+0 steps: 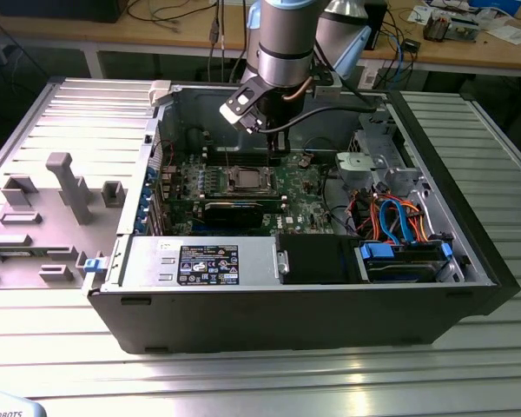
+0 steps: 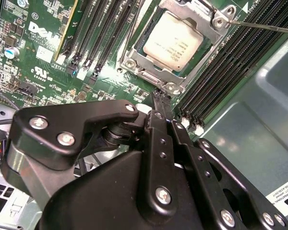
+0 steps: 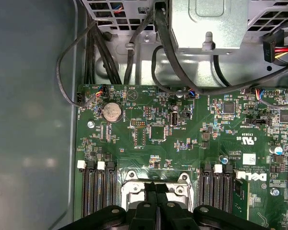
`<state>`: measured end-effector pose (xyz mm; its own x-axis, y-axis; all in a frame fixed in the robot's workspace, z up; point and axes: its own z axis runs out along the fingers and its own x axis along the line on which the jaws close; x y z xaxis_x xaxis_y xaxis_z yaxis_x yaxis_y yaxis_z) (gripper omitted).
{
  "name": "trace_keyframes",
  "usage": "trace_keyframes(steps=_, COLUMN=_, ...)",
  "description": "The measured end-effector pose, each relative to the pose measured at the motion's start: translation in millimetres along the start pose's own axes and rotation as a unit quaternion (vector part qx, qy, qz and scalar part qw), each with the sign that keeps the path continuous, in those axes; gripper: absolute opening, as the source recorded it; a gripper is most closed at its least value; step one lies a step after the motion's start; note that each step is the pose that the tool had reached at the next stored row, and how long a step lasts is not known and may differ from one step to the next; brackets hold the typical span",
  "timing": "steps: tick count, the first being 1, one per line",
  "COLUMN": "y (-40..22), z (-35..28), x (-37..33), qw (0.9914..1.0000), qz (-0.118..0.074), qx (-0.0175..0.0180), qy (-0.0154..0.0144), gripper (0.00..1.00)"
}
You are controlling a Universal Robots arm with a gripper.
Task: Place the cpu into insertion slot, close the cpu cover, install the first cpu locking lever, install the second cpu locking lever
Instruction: 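Close the cpu cover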
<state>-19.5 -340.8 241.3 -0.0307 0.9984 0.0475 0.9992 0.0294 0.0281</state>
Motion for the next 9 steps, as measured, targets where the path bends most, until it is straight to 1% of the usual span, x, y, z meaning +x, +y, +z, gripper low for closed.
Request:
trace_keyframes(steps=3, y=-2.0, z=0.2, x=0.1, qw=1.00000, qz=0.000, qx=-0.0001, qy=0.0002, gripper=0.11)
trace_keyframes(steps=7, y=-9.3, z=0.2, x=0.3, qw=1.00000, qz=0.000, qx=0.0000, qy=0.0002, gripper=0.11)
trace_keyframes(steps=8, y=-13.1, z=0.2, x=0.4, qw=1.00000, qz=0.000, qx=0.0000, qy=0.0001, gripper=0.11)
trace_keyframes(steps=9, y=-14.7, z=0.2, x=0.4, qw=1.00000, qz=0.000, qx=0.0000, qy=0.0001, gripper=0.11)
